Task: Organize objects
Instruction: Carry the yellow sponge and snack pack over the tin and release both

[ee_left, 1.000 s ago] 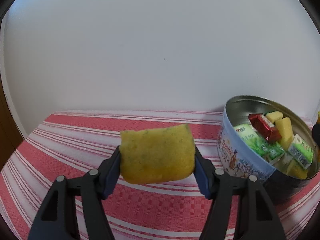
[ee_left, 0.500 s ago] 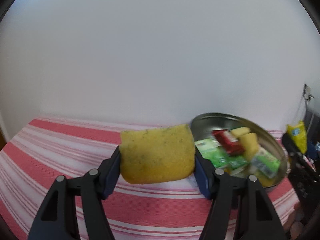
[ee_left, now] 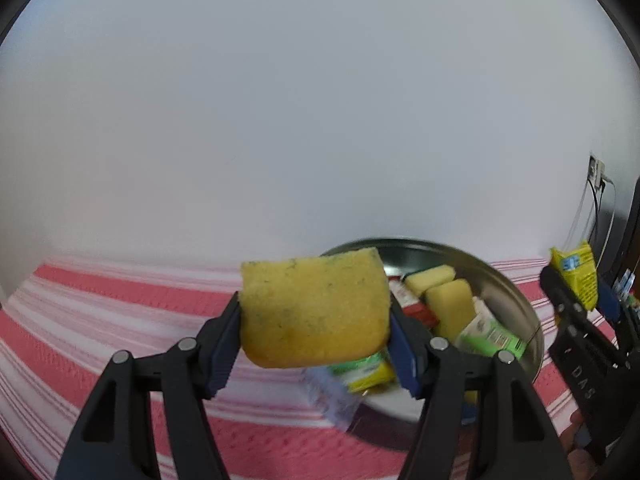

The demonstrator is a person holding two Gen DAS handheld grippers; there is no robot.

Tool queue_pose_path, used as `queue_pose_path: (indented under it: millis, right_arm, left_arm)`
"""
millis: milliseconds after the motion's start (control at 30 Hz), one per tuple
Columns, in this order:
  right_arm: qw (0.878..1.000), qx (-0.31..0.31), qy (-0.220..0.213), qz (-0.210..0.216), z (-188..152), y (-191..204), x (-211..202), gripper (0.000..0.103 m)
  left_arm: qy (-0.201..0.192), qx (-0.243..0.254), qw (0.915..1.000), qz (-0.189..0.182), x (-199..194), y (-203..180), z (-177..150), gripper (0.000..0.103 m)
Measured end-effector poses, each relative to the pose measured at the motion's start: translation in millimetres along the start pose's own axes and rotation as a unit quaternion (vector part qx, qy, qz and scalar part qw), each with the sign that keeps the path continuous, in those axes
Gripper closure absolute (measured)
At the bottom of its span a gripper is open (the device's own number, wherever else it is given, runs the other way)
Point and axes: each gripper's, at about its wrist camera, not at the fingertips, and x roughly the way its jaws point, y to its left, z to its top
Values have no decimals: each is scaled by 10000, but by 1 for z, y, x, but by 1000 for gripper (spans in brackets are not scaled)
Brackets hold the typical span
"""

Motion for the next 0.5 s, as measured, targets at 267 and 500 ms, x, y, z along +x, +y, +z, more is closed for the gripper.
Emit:
queue_pose_path:
  millis: [267,500]
  right_arm:
    - [9998,82,-177,67,7,-3,15,28]
    - [9998,90,-112,121,7,2,31,28]
  left_arm:
    - [-7,127,9999,-60,17,-35,16,38]
    - [109,138,9998,-137,40,-48,19,38]
